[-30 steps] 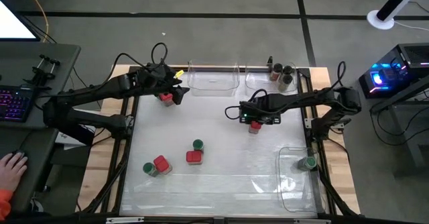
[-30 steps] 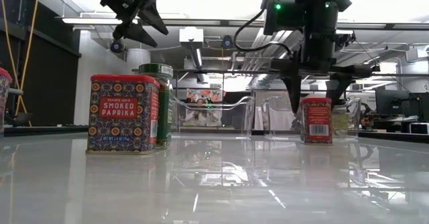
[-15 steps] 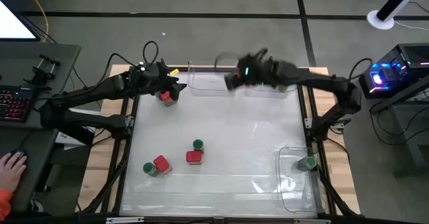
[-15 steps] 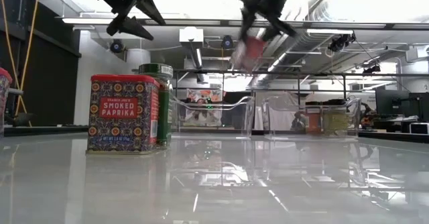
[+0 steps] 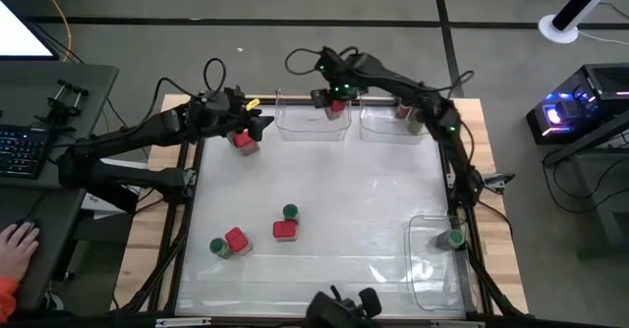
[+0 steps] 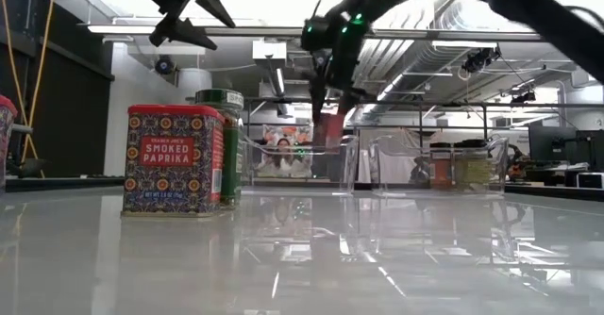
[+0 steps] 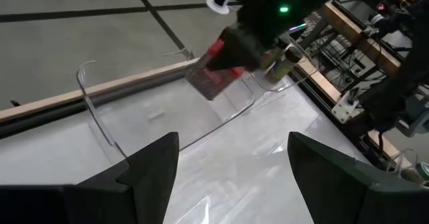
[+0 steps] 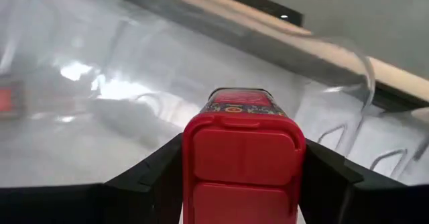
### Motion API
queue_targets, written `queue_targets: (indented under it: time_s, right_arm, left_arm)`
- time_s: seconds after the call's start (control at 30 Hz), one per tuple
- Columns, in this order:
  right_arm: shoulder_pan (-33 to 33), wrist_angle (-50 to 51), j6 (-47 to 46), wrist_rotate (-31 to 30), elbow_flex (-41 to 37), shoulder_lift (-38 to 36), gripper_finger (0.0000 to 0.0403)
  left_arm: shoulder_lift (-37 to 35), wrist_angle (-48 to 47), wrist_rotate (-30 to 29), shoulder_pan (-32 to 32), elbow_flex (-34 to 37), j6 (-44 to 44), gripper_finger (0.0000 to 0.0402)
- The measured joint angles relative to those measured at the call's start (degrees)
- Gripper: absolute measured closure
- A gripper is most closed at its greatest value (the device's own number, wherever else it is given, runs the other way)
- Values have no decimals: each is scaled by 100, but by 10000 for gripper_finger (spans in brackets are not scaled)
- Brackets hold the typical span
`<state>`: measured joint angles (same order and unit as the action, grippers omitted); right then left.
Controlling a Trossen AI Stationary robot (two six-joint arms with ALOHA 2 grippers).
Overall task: Sort spices by type
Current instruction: Put the red seasoning can into the left transparent bin
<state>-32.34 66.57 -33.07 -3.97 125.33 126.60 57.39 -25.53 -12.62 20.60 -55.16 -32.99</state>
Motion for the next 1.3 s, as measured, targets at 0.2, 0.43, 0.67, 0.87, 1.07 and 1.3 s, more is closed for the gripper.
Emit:
queue_targets:
  time_s: [0.2, 0.43, 0.67, 0.87, 1.07, 1.3]
  right_arm:
    - [-71, 502, -655, -444, 582, 652, 190]
    - [-154, 464, -1614, -454, 609, 958, 190]
    - [-144, 17, -1810, -602, 611, 951, 128]
    - [-151, 56, -1964, -615, 604, 962, 79]
    - [-149, 106, -1797, -282, 723, 964, 75]
    - [-24, -162, -1304, -457, 823, 600, 74]
  left_arm:
    - [2, -4, 138, 0, 0, 6, 135]
    - [2, -40, 487, 0, 0, 21, 135]
    - [2, -67, 690, 0, 0, 240, 135]
    - [2, -244, 804, -2, 2, 321, 135]
    - [2, -327, 771, -2, 1, 323, 135]
    - [2, -396, 738, 0, 1, 460, 135]
